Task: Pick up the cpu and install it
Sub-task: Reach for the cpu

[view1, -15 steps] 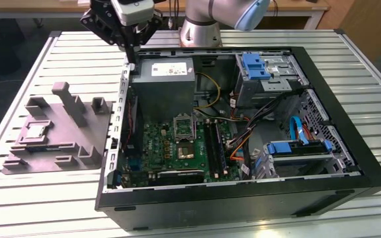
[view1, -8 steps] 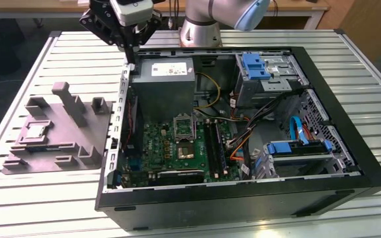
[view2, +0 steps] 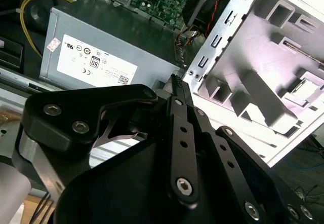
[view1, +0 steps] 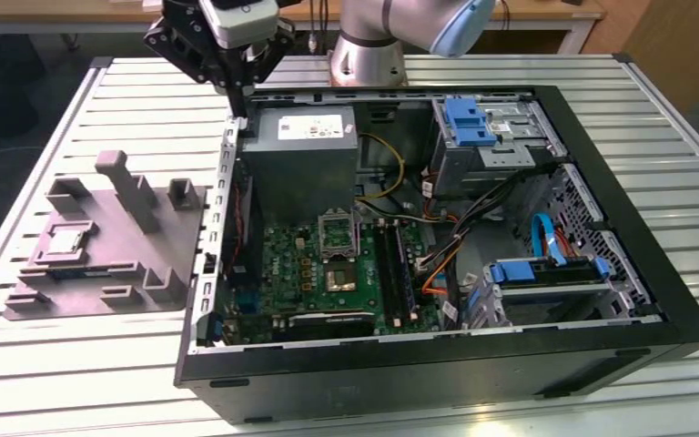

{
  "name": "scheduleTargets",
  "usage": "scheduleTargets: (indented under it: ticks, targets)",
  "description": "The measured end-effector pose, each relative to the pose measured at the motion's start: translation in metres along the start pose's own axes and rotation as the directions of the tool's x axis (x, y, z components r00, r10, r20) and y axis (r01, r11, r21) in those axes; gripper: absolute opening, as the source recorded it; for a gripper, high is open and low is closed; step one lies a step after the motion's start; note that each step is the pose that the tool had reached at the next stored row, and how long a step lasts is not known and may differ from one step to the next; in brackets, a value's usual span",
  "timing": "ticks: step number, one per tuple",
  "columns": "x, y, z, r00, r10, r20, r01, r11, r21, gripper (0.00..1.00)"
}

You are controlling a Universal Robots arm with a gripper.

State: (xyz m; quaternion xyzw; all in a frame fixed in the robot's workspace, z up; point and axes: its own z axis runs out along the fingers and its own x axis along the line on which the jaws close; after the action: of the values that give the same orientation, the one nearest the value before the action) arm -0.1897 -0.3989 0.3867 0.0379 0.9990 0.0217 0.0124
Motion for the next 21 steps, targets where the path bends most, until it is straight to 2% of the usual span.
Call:
scheduleTargets:
  ticks: [21]
  targets:
    - [0.0047, -0.0004, 0.0011, 1.0000, 0.000, 0.0001, 0.000, 1.0000, -0.0001, 0.11]
